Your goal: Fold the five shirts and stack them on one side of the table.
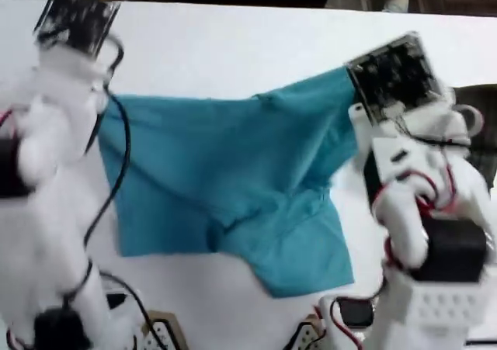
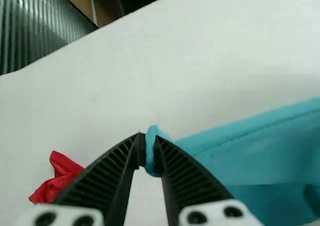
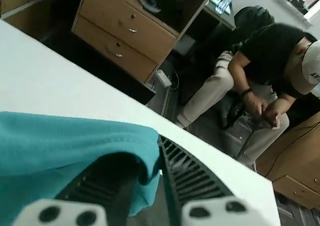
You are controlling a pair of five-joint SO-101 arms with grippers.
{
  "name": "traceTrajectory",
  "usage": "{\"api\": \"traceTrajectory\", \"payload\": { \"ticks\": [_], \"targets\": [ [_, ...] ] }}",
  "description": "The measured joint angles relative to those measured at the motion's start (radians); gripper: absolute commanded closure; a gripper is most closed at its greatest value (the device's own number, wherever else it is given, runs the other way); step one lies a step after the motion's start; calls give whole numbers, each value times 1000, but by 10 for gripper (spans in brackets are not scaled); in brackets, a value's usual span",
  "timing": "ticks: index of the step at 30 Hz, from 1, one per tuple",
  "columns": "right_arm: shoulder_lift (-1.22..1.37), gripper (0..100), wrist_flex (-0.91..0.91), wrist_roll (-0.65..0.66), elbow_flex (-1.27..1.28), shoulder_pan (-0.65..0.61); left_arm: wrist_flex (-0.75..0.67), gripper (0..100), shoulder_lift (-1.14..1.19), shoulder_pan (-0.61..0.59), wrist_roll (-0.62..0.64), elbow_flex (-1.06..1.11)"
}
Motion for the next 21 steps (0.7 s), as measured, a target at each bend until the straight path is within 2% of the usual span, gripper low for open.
{"api": "traceTrajectory", "payload": {
  "ticks": [5, 10, 15, 21],
  "targets": [
    [-41, 978, 126, 0, -183, -26, 0, 974, -193, -11, 0, 71],
    [-172, 978, 155, 31, -308, -26, 0, 974, -385, -9, 0, 87],
    [-311, 978, 155, 84, -354, -25, 0, 974, -543, -9, 0, 91],
    [-391, 978, 155, 87, -361, -25, 0, 974, -606, -9, 32, 91]
  ]
}}
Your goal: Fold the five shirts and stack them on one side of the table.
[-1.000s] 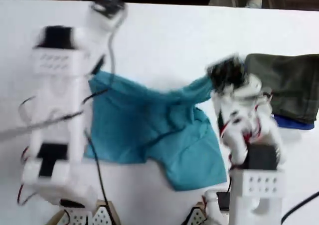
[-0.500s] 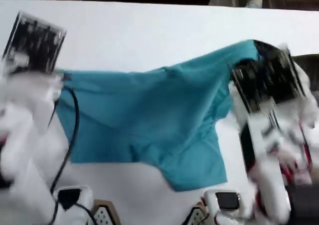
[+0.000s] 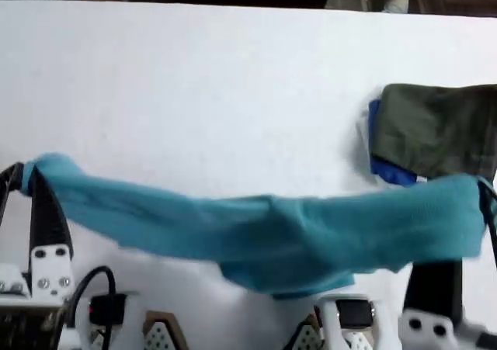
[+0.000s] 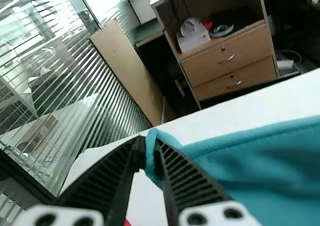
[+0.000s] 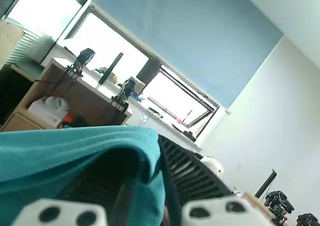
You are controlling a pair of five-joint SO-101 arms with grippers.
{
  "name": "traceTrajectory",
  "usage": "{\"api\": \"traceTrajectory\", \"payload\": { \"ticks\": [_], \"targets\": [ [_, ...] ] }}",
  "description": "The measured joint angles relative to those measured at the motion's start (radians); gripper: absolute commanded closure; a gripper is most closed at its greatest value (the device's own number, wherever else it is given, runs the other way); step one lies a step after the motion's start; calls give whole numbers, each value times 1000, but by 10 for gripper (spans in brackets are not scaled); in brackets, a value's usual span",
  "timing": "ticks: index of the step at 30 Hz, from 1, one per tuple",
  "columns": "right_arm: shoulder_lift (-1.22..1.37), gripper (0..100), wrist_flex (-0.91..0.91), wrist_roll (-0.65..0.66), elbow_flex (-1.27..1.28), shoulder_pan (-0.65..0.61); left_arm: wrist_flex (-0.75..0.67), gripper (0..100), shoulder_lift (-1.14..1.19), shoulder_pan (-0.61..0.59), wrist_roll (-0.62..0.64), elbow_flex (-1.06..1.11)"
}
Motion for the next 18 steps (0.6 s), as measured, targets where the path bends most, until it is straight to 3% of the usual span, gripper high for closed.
{"api": "traceTrajectory", "payload": {
  "ticks": [13, 18],
  "targets": [
    [-2, 978, -163, 0, -74, 0, 0, 974, -6, -100, 5, 2],
    [-2, 978, -181, 0, -74, 0, 0, 974, -18, -100, 5, 114]
  ]
}}
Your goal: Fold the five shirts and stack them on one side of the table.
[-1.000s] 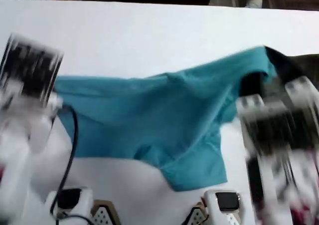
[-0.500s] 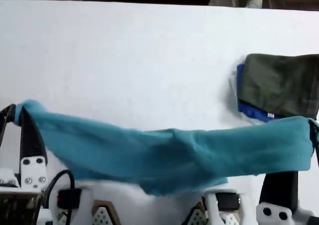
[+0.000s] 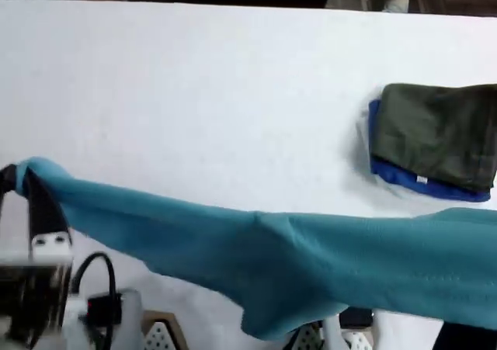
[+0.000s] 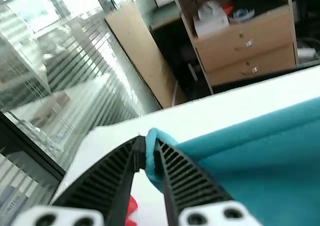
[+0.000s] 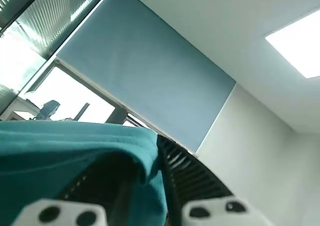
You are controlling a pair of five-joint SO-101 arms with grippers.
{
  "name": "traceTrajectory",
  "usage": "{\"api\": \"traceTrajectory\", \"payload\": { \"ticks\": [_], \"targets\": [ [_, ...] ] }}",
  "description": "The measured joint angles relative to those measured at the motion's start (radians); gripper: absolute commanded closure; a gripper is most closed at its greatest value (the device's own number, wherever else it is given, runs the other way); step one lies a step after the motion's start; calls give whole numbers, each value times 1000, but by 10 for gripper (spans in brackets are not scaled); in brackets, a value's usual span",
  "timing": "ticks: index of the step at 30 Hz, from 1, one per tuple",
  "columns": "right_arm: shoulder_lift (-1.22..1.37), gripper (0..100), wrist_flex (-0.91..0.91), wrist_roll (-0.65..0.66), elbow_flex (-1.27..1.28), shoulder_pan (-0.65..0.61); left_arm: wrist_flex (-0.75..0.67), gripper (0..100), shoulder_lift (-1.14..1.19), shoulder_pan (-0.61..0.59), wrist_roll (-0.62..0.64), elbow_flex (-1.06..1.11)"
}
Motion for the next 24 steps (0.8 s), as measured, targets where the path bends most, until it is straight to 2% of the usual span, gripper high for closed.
{"api": "traceTrajectory", "payload": {
  "ticks": [7, 15, 20, 24],
  "targets": [
    [-6, 978, 54, 5, -77, 0, 0, 974, -140, 2, 0, 71],
    [-2, 978, 57, 5, -68, -5, 0, 974, -149, 0, 0, 72],
    [92, 978, 40, 5, 17, -9, -43, 974, -8, 0, -48, 72],
    [222, 978, -20, 5, 130, -9, -146, 974, 184, 0, -86, 74]
  ]
}}
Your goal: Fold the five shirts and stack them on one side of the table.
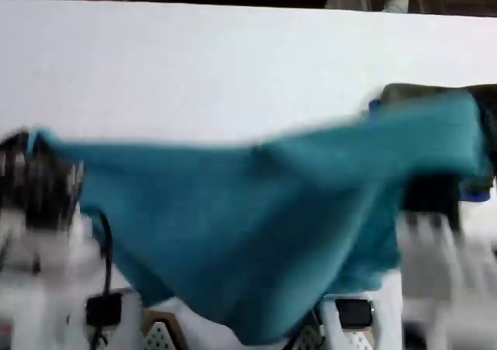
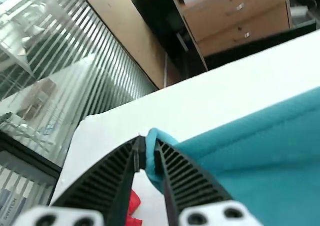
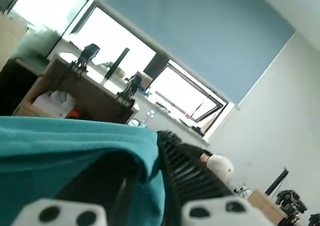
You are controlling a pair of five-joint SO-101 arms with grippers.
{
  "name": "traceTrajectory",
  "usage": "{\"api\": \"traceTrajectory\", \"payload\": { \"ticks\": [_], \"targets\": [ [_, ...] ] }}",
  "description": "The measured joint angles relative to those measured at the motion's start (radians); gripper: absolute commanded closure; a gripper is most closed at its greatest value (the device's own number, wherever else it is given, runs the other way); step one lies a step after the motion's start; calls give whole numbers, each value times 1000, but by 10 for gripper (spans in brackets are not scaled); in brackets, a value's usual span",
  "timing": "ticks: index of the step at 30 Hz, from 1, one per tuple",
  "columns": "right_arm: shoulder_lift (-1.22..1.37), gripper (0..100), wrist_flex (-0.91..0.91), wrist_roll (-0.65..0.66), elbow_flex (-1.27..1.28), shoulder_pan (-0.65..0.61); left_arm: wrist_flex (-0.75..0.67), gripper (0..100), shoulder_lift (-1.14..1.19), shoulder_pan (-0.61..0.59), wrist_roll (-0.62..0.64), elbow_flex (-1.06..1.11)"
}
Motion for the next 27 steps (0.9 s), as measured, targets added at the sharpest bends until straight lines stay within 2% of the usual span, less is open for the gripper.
{"api": "traceTrajectory", "payload": {
  "ticks": [11, 18, 22, 27],
  "targets": [
    [341, 978, -316, 0, 413, 0, -284, 974, 600, 3, -55, 3],
    [617, 978, -534, 0, 463, -2, -489, 974, 921, 12, -100, 2],
    [744, 978, -546, 0, 440, -2, -465, 974, 1074, 31, -133, -106],
    [862, 978, -539, 0, 308, -2, -361, 974, 1240, 44, -140, -388]
  ]
}}
